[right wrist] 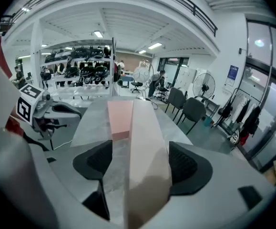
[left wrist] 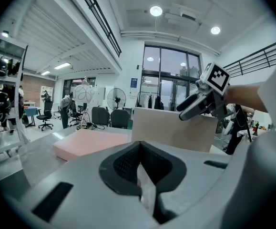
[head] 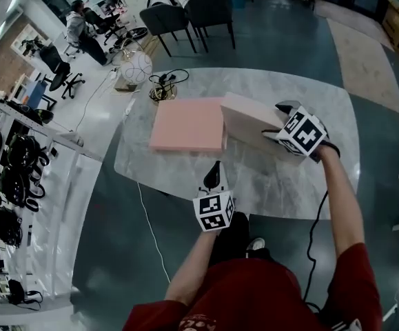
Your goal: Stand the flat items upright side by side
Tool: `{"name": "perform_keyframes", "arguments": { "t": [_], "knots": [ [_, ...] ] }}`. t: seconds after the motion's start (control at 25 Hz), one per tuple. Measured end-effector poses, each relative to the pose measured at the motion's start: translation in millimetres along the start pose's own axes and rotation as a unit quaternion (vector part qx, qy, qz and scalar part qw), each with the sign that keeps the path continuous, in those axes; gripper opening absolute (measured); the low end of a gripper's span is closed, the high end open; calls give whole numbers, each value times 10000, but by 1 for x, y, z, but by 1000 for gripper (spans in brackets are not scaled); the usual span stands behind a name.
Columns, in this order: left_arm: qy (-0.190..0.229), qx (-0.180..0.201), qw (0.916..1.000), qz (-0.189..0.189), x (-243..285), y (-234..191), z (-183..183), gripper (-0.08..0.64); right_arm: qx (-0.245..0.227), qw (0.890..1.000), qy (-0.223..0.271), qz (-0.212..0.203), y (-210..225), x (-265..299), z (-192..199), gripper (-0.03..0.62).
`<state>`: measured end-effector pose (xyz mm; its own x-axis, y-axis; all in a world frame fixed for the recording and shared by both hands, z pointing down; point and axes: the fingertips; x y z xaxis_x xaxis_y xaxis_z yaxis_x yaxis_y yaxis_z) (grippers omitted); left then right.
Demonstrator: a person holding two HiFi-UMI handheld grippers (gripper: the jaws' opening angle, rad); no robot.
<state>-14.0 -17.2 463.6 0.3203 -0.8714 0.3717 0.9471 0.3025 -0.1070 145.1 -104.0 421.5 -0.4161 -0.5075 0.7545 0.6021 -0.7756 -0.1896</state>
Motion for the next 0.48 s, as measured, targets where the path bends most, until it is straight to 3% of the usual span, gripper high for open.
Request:
{"name": "perform_keyframes", "arguments": {
  "t": [0.24, 0.48],
  "knots": [
    [60, -55, 10000, 48, -3, -14, -4, 5, 10, 9938, -1081, -277, -2, 29, 23, 348],
    [271, -63, 9987, 419, 26, -35, -26, 5, -171, 9888, -1454, -277, -6, 46, 24, 296]
  ]
}}
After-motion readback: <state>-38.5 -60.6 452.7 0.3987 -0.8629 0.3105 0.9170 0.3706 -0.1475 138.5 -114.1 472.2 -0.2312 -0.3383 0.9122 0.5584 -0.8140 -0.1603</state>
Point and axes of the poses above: the fingertips, and each gripper's own axes: x forward along the fingers, y to its right, z out of its underside, and after that the axes turned 4 degrees about -y, right-handed
